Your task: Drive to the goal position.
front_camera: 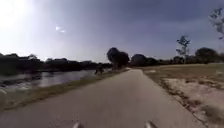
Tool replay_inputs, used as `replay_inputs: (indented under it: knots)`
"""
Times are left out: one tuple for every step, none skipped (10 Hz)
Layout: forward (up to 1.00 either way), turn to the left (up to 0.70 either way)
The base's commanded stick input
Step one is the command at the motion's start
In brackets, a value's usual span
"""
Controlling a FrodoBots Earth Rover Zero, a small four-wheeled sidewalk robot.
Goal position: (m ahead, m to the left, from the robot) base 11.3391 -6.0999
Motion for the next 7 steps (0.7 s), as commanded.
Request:
replay_inputs:
  knots:
    - [1.0,-0.01]
    - [1.0,0.0]
    - [1.0,0.0]
    - [1.0,0.0]
    - [1.0,0.0]
    - [1.0,0.0]
    - [1.0,-0.04]
